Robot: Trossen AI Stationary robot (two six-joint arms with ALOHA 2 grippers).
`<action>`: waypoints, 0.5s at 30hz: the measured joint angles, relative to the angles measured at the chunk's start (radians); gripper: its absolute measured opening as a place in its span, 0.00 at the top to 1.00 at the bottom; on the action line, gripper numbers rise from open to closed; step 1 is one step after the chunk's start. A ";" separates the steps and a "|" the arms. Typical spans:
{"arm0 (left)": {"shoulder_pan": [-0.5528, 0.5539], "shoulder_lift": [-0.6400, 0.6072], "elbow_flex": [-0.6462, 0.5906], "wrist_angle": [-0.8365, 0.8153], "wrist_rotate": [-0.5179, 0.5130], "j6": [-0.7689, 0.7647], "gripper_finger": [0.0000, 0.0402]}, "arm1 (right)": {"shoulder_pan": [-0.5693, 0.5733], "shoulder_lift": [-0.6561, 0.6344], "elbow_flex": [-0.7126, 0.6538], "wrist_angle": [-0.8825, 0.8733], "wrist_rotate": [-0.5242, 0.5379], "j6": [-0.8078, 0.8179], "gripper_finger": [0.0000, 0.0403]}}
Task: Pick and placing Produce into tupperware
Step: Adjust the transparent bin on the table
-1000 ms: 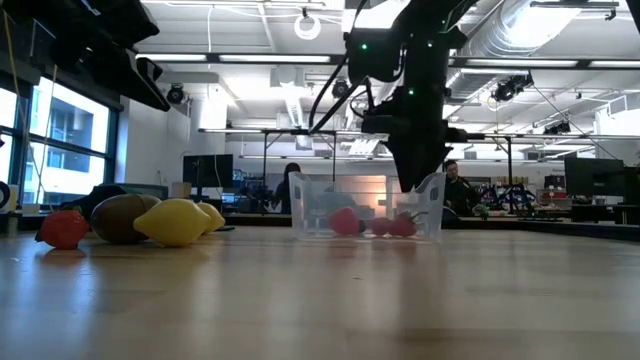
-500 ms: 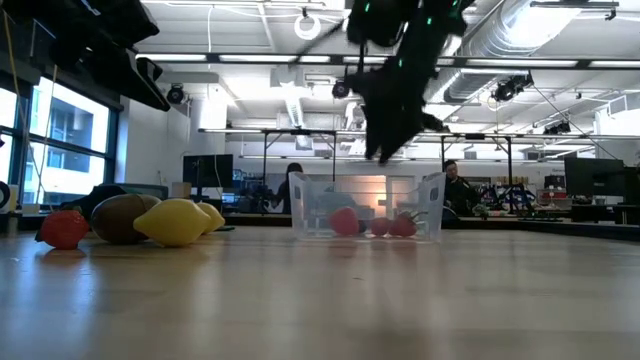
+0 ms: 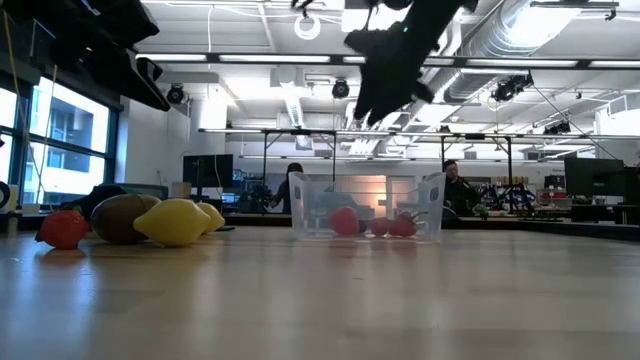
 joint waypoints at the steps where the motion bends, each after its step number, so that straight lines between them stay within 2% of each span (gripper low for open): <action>1: 0.000 0.000 0.000 0.000 0.000 0.000 0.75 | 0.008 0.033 0.000 0.001 -0.023 0.018 0.67; 6: 0.000 0.000 0.000 0.000 0.000 0.000 0.75 | 0.043 0.152 -0.001 0.016 -0.052 0.064 0.67; 15: 0.000 0.000 0.000 0.000 0.000 0.000 0.75 | 0.084 0.204 0.000 0.012 -0.088 0.132 0.67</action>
